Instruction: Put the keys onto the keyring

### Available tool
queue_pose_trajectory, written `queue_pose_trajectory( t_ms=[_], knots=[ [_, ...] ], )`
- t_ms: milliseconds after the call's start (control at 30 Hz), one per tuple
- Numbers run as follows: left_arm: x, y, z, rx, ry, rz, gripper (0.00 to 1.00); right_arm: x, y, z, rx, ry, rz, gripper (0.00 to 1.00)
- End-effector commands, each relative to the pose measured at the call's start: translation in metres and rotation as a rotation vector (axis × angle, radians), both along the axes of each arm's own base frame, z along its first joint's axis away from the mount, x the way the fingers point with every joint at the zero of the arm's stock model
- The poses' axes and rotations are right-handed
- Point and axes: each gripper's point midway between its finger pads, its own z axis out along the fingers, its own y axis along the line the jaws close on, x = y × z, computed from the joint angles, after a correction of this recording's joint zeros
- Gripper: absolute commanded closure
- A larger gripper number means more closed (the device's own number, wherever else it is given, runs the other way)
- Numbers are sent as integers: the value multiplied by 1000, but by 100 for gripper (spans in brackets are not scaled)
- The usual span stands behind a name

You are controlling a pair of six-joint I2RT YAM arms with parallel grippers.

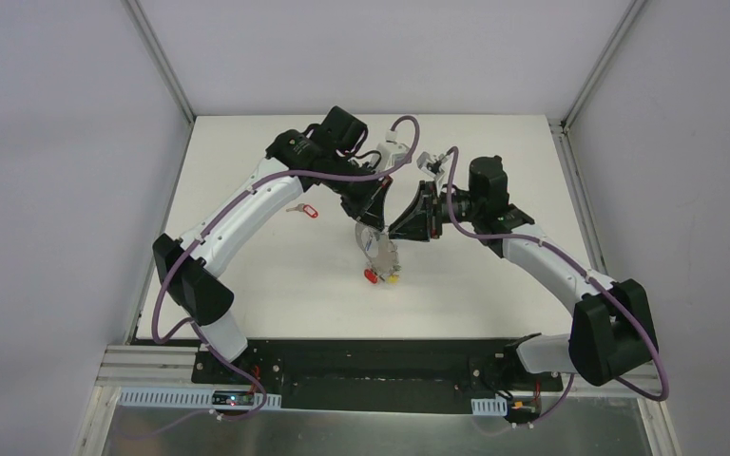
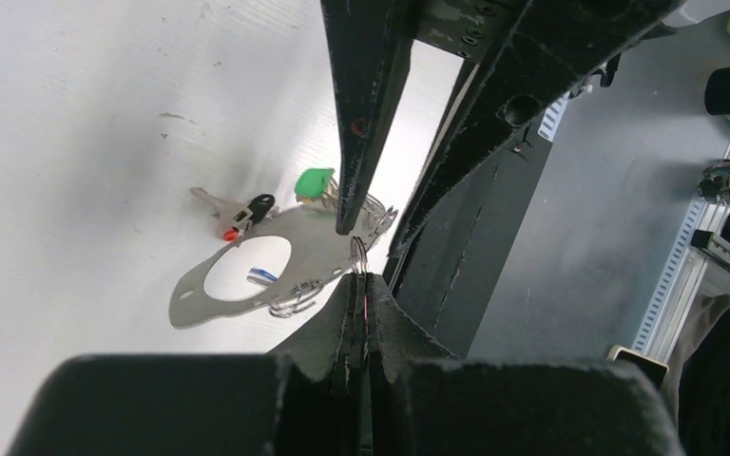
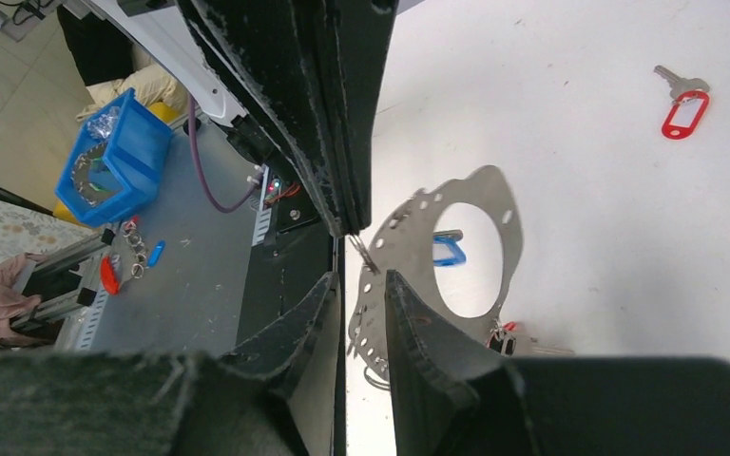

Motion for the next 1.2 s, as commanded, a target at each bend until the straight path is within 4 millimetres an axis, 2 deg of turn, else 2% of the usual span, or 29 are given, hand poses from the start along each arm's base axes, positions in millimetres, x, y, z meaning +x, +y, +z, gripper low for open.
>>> queue_pose_trajectory(
  t_ms=[0, 267, 667, 867, 1033, 1167],
  knots=[
    [-11, -3, 15, -56, -6, -34, 100, 5, -4, 25, 31, -127, -1, 74],
    [-13, -3, 16, -63, -2, -41, 100, 2, -6, 29, 35, -144, 15, 73],
    [-17, -8, 17, -84, 35, -61, 100, -10, 6, 27, 39, -133, 77, 75],
    [-17, -8, 16, -84, 38, -62, 100, -14, 8, 27, 41, -130, 93, 84],
    [-17, -9, 14, -83, 39, -66, 100, -15, 8, 29, 44, -126, 96, 99],
    [-16, -8, 18, -93, 20, -75, 100, -14, 7, 31, 44, -115, 87, 100]
  ],
)
